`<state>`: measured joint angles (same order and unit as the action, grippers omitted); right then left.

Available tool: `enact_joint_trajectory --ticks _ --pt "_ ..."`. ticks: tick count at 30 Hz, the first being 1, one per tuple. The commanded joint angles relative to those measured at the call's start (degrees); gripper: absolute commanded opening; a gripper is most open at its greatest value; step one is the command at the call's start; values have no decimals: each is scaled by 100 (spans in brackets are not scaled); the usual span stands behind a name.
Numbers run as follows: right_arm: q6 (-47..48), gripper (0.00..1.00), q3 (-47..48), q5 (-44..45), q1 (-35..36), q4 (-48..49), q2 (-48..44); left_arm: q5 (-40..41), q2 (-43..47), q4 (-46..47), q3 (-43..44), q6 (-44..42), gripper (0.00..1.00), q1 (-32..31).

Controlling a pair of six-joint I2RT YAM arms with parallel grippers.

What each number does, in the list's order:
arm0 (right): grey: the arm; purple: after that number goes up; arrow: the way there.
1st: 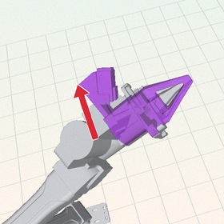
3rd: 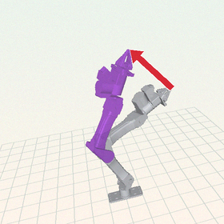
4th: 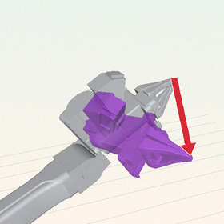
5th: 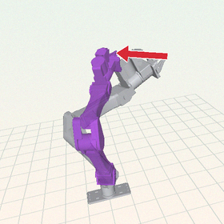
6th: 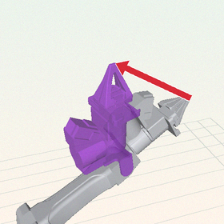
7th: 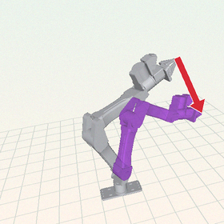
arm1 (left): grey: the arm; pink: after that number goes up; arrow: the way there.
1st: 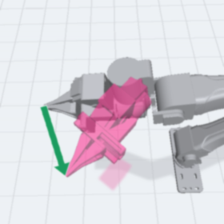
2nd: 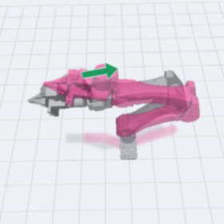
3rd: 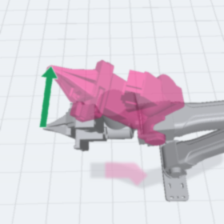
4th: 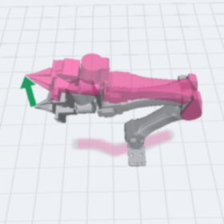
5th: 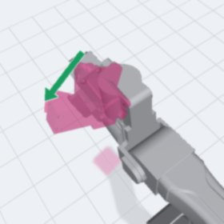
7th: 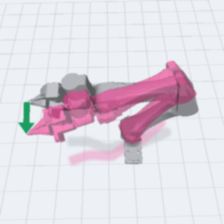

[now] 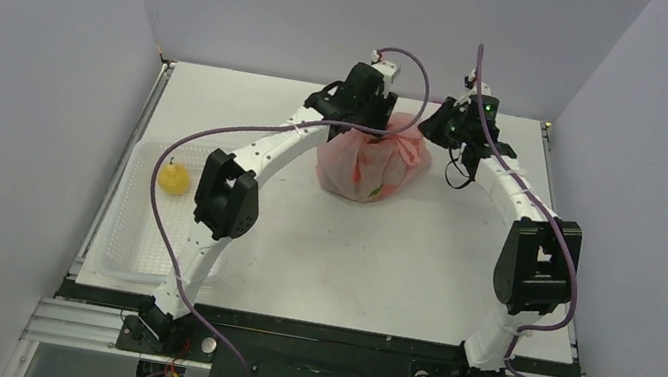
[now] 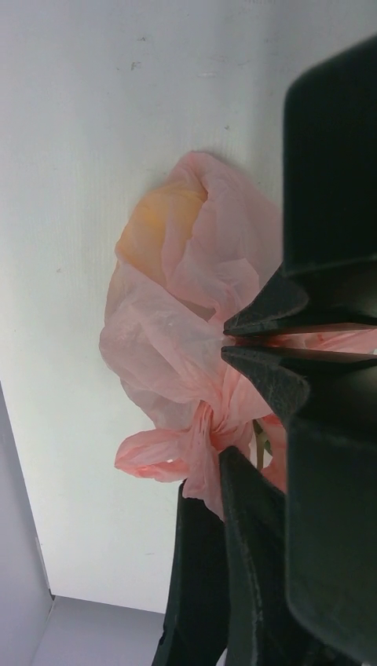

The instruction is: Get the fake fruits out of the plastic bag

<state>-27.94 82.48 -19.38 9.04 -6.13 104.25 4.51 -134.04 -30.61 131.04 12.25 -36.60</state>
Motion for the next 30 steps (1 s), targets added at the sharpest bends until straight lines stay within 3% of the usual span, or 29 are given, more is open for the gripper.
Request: enact_joint_trajectory --ticks 1,2,4,9,14,17,19,21,26,28,30 --pt "102 7 49 7 -23 182 -213 -644 182 352 173 462 38 244" --pt "111 7 45 82 -29 176 -221 -651 188 362 174 526 25 256" --pt "109 7 -18 295 -65 174 -288 -531 241 390 142 640 14 258" --pt "-155 0 -284 953 -299 127 -492 -212 944 1215 -936 858 0 298" --pt "-502 0 -454 1072 -492 315 -455 -884 1492 2326 -2145 1694 0 642" --pt "-632 0 -582 904 -610 594 -446 -1386 1567 3129 -2501 2243 0 838" --pt "-431 0 -507 755 -568 529 -502 -1550 1514 3167 -2454 2305 0 873" --pt "-245 7 -417 801 -441 382 -630 -1587 1406 2878 -2240 2207 0 835" --pt "411 51 -798 1098 209 624 -1481 -1655 1267 2546 -1937 2048 0 759" --pt "583 61 -955 916 382 968 -1635 -1659 1251 2457 -1856 2012 0 740" --pt "513 63 -937 648 440 1151 -1529 -1728 1255 2469 -1848 2046 0 711"
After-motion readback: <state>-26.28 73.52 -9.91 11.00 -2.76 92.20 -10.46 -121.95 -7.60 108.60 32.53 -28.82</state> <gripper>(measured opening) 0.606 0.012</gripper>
